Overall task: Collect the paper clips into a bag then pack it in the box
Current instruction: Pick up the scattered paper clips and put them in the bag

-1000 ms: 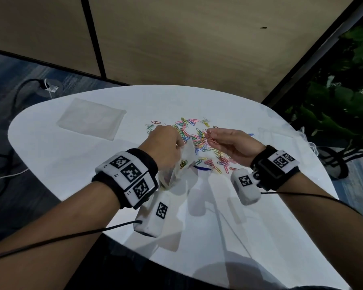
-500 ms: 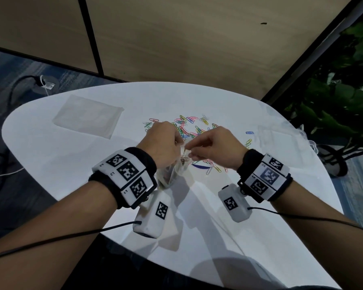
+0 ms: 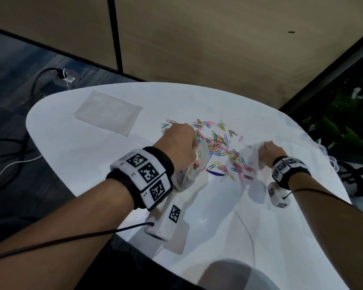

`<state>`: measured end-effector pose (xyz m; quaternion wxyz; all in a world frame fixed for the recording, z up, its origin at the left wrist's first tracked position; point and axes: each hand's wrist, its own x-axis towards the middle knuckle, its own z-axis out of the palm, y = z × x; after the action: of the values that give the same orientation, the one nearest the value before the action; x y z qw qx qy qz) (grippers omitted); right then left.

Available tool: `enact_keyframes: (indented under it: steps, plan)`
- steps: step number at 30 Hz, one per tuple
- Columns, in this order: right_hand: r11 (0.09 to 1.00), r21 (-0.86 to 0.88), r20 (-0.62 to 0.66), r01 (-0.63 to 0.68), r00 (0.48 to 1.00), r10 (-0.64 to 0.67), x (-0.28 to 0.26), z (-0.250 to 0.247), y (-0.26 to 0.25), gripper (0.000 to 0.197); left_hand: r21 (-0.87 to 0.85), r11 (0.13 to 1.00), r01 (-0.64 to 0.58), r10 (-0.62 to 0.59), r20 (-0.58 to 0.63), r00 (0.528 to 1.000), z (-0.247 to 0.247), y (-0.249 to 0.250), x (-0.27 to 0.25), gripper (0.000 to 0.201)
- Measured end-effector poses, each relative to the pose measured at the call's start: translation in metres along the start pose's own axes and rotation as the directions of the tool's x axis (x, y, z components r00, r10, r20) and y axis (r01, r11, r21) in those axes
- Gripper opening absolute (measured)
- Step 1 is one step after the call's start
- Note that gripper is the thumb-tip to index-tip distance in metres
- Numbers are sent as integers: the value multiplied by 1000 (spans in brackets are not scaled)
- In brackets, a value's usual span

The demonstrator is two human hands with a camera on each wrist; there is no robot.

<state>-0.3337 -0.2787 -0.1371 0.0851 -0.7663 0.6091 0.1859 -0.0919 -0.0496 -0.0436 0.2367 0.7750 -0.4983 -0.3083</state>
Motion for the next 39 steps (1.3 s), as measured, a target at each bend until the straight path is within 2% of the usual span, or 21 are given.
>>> enact_keyframes:
  steps: [3, 7, 10, 13, 15, 17, 19, 20, 21, 23, 24, 26, 27, 29, 31, 34, 37, 39]
  plan:
    - [999, 15, -37, 28, 999, -27, -27, 20, -19, 36, -4, 1000, -4, 4, 1, 1000, -2, -1, -1, 27]
    - [977, 210, -28, 45, 999, -40, -54, 42, -45, 47, 13, 1000, -18, 18, 7, 1000, -6, -2, -6, 27]
    - [965, 195, -77, 175, 984, -163, -69, 50, -59, 56, 36, 999, -24, 23, 20, 1000, -8, -2, -11, 29]
    - [955, 99, -206, 279, 945, -254, -75, 50, -64, 33, 48, 999, -24, 22, 35, 999, -11, -1, -14, 28]
    - [954, 48, -230, 295, 933, -277, -75, 47, -64, 26, 52, 998, -27, 25, 45, 999, -13, -1, -15, 27]
    - [959, 96, -226, 267, 944, -240, -74, 41, -62, 22, 47, 998, -30, 28, 47, 998, -13, -1, -16, 27]
    - [947, 269, -211, 174, 970, -118, -72, 33, -54, 15, 35, 999, -31, 29, 56, 998, -14, -2, -16, 29]
    - [902, 419, -183, 110, 982, -34, -70, 29, -49, 11, 31, 999, -32, 30, 62, 998, -14, -2, -16, 29]
    - [807, 590, -123, 32, 991, 51, -72, 23, -45, 10, 30, 999, -34, 32, 66, 997, -14, -2, -15, 28]
    - [495, 865, 27, -88, 991, 129, -80, 9, -39, 10, 37, 999, -39, 37, 69, 997, -14, -2, -14, 28]
    - [312, 944, 74, -104, 991, 108, -85, 1, -38, 9, 43, 998, -39, 36, 69, 997, -14, -2, -14, 28]
    - [16, 993, 120, -120, 993, 11, -99, -15, -45, 20, 45, 999, -28, 25, 63, 998, -12, -3, -12, 28]
    - [-81, 989, 125, -127, 991, -38, -106, -23, -51, 22, 39, 999, -20, 18, 59, 998, -11, -3, -12, 27]
    - [-219, 963, 128, -156, 982, -137, -122, -35, -65, 23, 35, 999, -12, 10, 47, 999, -7, -2, -9, 27]
    - [-294, 939, 125, -180, 972, -197, -135, -38, -81, 24, 24, 1000, -8, 7, 35, 999, -3, -2, -8, 25]
    - [-309, 936, 101, -167, 971, -218, -149, -32, -107, 23, -18, 1000, -6, 7, 33, 999, 0, 2, -10, 24]
    - [-249, 963, 63, -106, 982, -176, -158, -25, -123, 22, -32, 1000, -2, 3, 31, 1000, 4, 5, -10, 21]
    - [-156, 988, 7, -25, 994, -112, -162, -20, -126, 18, -26, 1000, 8, -7, 31, 1000, 6, 7, -9, 22]
